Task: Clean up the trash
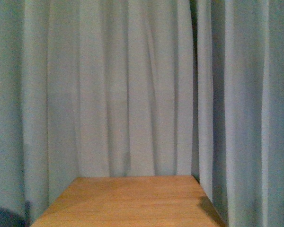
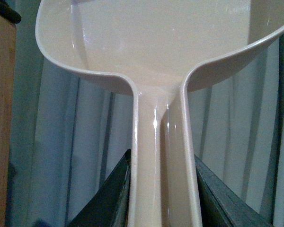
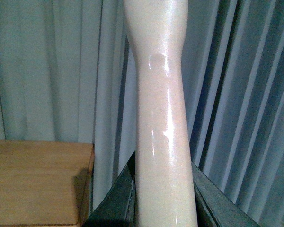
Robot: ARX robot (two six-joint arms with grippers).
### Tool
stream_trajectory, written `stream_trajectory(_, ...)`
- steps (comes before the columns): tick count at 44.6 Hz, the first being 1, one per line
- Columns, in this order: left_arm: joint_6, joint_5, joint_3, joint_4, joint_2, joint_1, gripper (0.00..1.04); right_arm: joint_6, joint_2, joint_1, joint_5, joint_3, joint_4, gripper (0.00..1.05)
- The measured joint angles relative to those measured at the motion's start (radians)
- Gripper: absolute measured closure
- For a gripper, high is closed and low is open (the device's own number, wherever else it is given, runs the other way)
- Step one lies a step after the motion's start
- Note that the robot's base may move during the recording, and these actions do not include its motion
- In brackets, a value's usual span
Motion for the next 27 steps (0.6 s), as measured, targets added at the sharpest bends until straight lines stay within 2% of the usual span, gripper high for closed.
stream_trajectory(27, -0.001, 0.001, 0.0, 0.0, -0.004, 0.004, 0.77, -0.004, -0.002, -0.002, 0.002, 0.0, 0.0, 0.84)
